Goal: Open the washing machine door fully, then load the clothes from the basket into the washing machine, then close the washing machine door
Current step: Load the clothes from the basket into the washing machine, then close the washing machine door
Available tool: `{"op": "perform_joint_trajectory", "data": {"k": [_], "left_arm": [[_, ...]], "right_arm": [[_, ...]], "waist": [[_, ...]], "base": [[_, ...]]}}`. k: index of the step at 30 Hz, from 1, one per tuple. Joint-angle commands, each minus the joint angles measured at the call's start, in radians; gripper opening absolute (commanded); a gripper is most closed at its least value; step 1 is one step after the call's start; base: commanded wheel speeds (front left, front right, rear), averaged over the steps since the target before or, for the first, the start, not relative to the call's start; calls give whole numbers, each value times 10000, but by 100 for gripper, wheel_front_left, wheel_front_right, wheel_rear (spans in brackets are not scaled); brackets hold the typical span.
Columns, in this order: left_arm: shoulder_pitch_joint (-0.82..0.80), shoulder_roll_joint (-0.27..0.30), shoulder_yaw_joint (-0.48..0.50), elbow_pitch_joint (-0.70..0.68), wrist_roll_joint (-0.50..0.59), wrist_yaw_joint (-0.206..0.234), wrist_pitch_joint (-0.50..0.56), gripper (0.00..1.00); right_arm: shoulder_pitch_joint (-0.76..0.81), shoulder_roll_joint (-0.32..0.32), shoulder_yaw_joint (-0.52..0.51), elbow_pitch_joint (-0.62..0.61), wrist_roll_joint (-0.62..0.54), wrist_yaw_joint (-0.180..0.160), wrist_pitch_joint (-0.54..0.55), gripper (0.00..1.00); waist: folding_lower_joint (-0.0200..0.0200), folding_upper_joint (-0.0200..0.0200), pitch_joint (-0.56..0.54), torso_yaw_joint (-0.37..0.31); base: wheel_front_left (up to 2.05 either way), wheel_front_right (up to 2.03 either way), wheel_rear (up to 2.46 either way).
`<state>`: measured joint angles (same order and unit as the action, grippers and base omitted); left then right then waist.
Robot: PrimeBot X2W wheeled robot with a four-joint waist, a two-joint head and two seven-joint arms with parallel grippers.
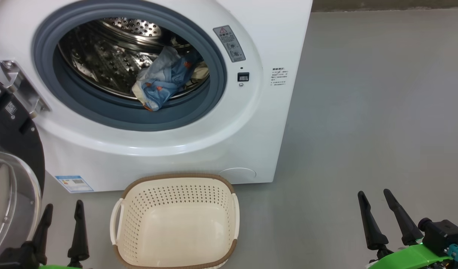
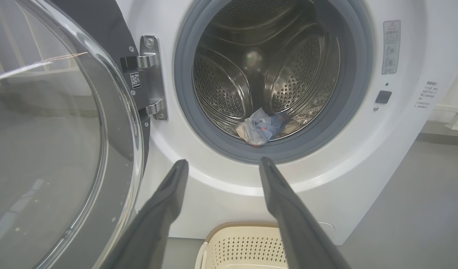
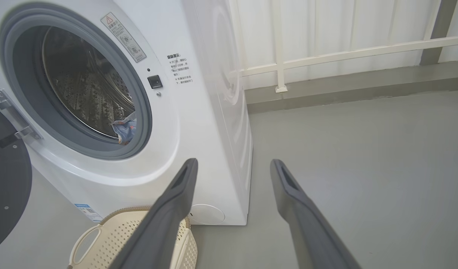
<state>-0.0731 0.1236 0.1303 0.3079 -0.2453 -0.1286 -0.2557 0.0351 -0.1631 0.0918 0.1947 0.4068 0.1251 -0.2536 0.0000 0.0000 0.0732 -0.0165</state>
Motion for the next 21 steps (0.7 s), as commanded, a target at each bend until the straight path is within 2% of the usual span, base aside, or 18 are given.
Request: {"op": "perform_joint_trajectory", "data": {"k": [1, 21], "left_arm": [[23, 209, 298, -355, -47, -20, -61, 100], [50, 205, 310, -428, -93, -21, -61, 100]], "right_arm": [[73, -192, 162, -253, 39, 56, -82, 100], [93, -156, 170, -272, 29, 56, -82, 100]], "waist": [[0, 0, -15, -22], [0, 0, 10, -25]], "base": [[0, 0, 0], [0, 0, 0]]}}
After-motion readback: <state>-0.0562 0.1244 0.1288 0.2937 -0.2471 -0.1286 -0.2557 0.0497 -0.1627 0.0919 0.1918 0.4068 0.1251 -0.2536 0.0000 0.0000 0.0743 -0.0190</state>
